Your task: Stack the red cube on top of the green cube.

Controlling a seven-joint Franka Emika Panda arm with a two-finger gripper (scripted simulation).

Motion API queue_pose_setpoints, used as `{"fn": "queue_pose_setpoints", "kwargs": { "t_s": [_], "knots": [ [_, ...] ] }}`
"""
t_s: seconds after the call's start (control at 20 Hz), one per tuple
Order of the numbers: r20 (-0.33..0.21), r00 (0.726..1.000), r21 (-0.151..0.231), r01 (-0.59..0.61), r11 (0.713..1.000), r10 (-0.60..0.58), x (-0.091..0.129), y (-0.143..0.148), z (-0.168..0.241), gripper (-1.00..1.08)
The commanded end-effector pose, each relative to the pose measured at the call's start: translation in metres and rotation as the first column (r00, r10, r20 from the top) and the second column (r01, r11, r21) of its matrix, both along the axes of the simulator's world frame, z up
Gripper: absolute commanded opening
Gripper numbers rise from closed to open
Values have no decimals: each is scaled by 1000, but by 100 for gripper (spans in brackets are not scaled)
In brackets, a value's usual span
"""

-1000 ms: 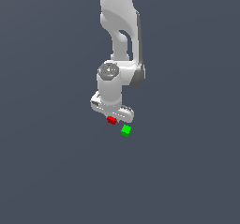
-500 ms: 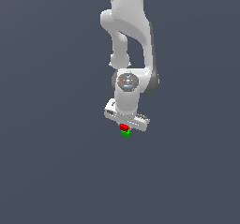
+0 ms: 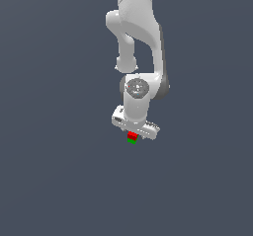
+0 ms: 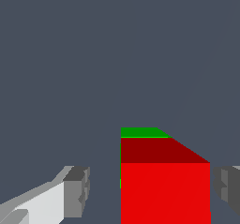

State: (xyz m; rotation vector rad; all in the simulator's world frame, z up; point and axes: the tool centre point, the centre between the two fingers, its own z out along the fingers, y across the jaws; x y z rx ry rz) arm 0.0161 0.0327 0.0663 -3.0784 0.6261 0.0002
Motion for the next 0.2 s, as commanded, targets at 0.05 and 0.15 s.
{"fn": "queue_pose_setpoints", "kwargs": {
  "t_s": [0.05,0.15],
  "knots": [
    [0,1000,0,0,1000,0,0,0,0,100],
    [0,1000,0,0,1000,0,0,0,0,100]
  ]
}}
